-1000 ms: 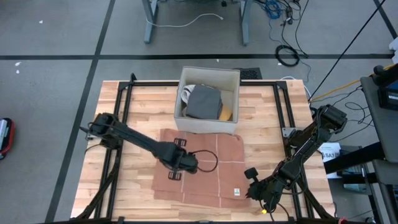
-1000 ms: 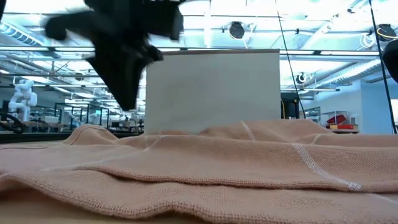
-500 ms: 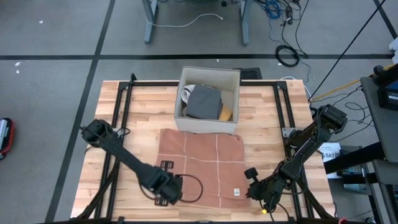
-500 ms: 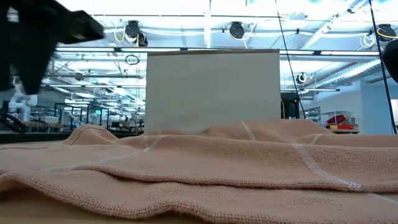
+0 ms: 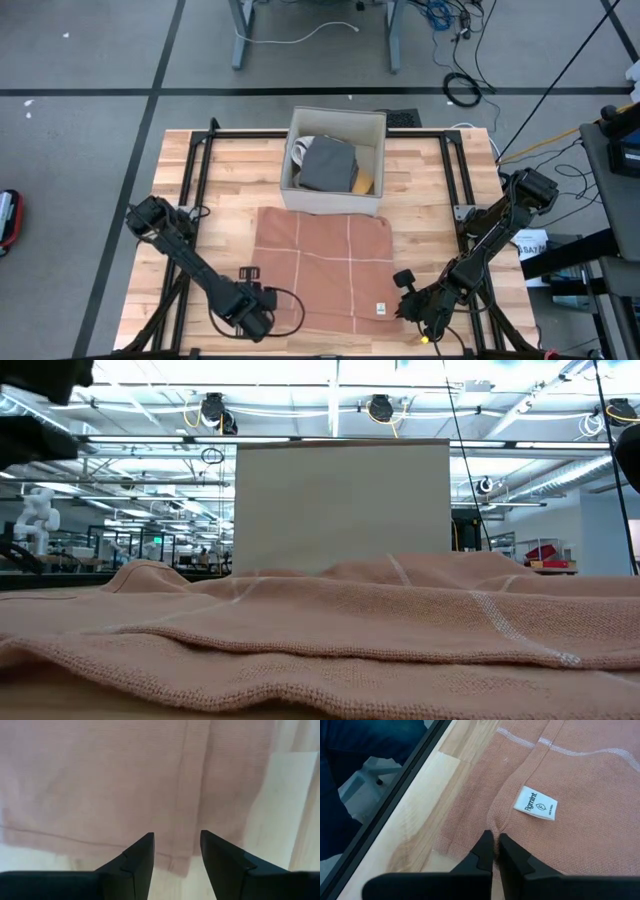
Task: Fold towel
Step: Fold the brown towel with white checkered lines
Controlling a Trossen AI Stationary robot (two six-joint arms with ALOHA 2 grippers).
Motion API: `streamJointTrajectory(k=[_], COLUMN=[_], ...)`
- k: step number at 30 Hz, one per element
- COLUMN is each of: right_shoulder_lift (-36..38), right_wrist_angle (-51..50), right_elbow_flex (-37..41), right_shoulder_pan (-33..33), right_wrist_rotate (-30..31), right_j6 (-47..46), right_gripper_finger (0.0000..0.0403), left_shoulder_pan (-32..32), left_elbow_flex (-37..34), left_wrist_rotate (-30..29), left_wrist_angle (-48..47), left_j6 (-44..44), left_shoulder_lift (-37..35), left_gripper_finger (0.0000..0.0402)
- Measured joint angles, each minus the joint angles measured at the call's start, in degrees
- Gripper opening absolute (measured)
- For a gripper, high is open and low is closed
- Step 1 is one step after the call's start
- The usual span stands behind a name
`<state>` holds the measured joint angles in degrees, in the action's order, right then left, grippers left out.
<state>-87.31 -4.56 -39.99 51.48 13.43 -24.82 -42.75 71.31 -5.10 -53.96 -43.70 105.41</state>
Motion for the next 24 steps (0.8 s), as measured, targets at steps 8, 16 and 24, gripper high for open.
streamJointTrajectory(k=[8, 16, 24], right_shoulder_lift=[0.0, 0.0, 0.0], right_wrist_angle=[0.0, 0.0, 0.0], right_elbow_flex=[0.0, 0.0, 0.0], right_shoulder_pan=[0.0, 0.0, 0.0], right_wrist_rotate=[0.0, 0.0, 0.0], right_j6=[0.1, 0.1, 0.1], right_gripper_finger=[0.0004, 0.0004, 0.0004], left_shoulder_pan=[-0.6, -0.2, 1.4], left_elbow_flex=[-3.2, -5.7, -6.5], left_wrist_rotate=[0.0, 0.0, -0.4], left_wrist_angle=[7.1, 8.3, 8.4], left_j6=[-0.8, -1.0, -1.1], left_shoulder_lift=[0.0, 0.0, 0.0], left_gripper_finger=[0.0168, 0.0168, 0.0168])
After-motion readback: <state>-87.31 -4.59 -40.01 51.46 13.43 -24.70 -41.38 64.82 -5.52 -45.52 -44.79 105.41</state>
